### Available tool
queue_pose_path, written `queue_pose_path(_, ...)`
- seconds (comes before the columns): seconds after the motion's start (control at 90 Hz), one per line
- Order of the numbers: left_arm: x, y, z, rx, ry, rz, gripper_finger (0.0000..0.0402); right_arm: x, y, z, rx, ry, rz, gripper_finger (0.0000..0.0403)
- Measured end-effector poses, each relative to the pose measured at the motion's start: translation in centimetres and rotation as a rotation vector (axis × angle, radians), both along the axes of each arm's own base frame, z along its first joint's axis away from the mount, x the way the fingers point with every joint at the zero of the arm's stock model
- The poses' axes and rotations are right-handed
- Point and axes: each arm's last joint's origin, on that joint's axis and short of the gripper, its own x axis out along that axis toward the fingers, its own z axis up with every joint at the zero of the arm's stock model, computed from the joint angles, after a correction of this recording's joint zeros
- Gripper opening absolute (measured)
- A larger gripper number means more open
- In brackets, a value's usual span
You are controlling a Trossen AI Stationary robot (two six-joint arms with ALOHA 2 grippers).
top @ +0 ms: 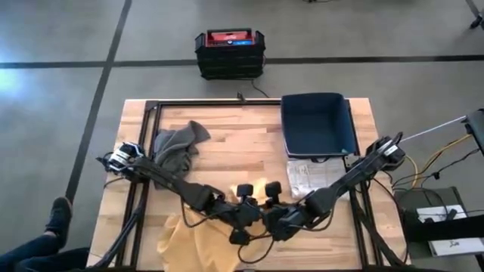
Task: Fold towel
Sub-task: Fold the yellow towel
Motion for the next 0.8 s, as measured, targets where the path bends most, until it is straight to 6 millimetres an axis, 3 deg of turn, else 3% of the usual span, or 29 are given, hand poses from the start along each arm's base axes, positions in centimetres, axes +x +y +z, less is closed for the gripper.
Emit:
queue_pose_path(0.144,-2.0,1.1,1.5,-0.016,0.091,0.056,0.0033,-1.6,0.3,-0.1,0.018,0.066,-0.071,0.0005)
queue_pose_path(0.3,-4.7,2.1,2.4,-0.029,0.205,0.155,0.0097,-3.5,2.0,-0.6,0.048,0.079,-0.116,0.0002)
queue_pose_path(0.4,-5.4,2.1,1.2,-0.033,0.245,0.229,0.0138,-4.4,2.8,-1.2,0.065,0.057,-0.149,0.0001)
queue_pose_path(0.522,-4.8,1.7,-1.9,-0.111,0.198,0.257,0.0169,-5.3,3.4,-2.0,0.093,0.026,-0.201,0.0001)
queue_pose_path(0.633,-4.0,1.4,-5.1,-0.221,0.150,0.214,0.0185,-5.7,3.3,-2.5,0.094,0.014,-0.231,0.0001)
queue_pose_path(0.8,-3.7,2.2,-7.4,-0.328,0.083,0.242,0.0194,-5.8,3.3,-2.6,0.100,0.000,-0.249,0.0000)
